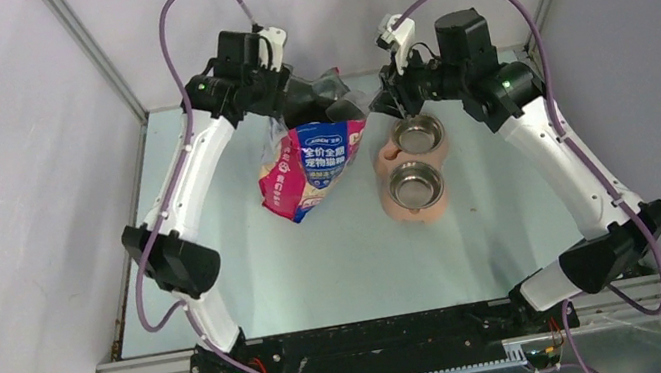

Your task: Serve the pet food

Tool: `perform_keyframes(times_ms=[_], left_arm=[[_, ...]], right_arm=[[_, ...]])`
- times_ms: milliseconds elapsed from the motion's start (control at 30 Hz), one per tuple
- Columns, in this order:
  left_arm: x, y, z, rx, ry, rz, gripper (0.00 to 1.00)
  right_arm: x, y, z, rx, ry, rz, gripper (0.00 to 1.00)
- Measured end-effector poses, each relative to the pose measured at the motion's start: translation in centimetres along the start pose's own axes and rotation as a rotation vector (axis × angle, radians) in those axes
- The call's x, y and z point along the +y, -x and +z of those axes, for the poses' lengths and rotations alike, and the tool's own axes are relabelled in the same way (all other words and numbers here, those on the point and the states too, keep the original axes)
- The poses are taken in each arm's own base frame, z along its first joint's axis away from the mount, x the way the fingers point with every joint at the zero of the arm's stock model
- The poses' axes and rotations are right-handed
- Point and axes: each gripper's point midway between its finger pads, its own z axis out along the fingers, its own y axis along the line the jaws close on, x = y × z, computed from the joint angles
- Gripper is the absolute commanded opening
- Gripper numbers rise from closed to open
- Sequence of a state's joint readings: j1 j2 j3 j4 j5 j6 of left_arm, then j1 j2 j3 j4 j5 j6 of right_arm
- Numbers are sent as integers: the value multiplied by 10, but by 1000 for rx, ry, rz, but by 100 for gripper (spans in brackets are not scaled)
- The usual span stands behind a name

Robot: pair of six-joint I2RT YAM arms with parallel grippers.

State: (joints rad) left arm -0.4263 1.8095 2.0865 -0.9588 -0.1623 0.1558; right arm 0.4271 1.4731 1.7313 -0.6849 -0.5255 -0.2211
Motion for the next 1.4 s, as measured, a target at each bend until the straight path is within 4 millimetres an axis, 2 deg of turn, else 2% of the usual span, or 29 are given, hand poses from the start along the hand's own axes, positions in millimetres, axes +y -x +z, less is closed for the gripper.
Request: perform_keyframes(times_ms=[33, 67, 133, 167, 233, 267, 500, 667, 733, 833, 967, 1067, 1200, 1400], left_arm=[[-2, -2, 5, 10, -10, -11, 46], [-4, -4, 10, 20, -22, -17, 42], [-12, -6, 20, 34, -69, -28, 24], [-18, -4, 24, 35, -105, -25, 10], [-27, -1, 27, 28, -162, -23, 1], [-35, 6, 24, 6, -215, -7, 1], [-63, 10, 13, -39, -368, 42, 0], [-95, 8, -9, -65, -476, 91, 0], [-106, 7, -16, -67, -504, 102, 0], [-117, 8, -21, -72, -533, 105, 0], [-120, 10, -24, -77, -538, 90, 0], [-118, 12, -26, -83, -526, 73, 0], [-113, 14, -27, -90, -494, 40, 0], [-112, 16, -32, -112, -487, 13, 0]], right_arm=[[0, -2, 0, 3, 0, 2, 0], [1, -3, 0, 6, 0, 3, 0], [1, -6, -1, 9, -1, 4, 0], [1, -7, -2, 11, -4, 5, 0], [2, -8, -3, 15, -5, 7, 0], [2, -8, -3, 16, -6, 7, 0], [0, -16, -5, 40, -16, 23, 0], [-3, -29, -4, 83, -25, 49, 0], [-6, -30, 0, 100, -26, 57, 0], [-18, -26, 18, 120, -27, 59, 0], [-37, -27, 49, 155, -25, 66, 0], [-44, -47, 69, 211, -14, 101, 0], [-46, -72, 85, 280, -5, 154, 0], [-40, -86, 109, 323, 6, 135, 0]])
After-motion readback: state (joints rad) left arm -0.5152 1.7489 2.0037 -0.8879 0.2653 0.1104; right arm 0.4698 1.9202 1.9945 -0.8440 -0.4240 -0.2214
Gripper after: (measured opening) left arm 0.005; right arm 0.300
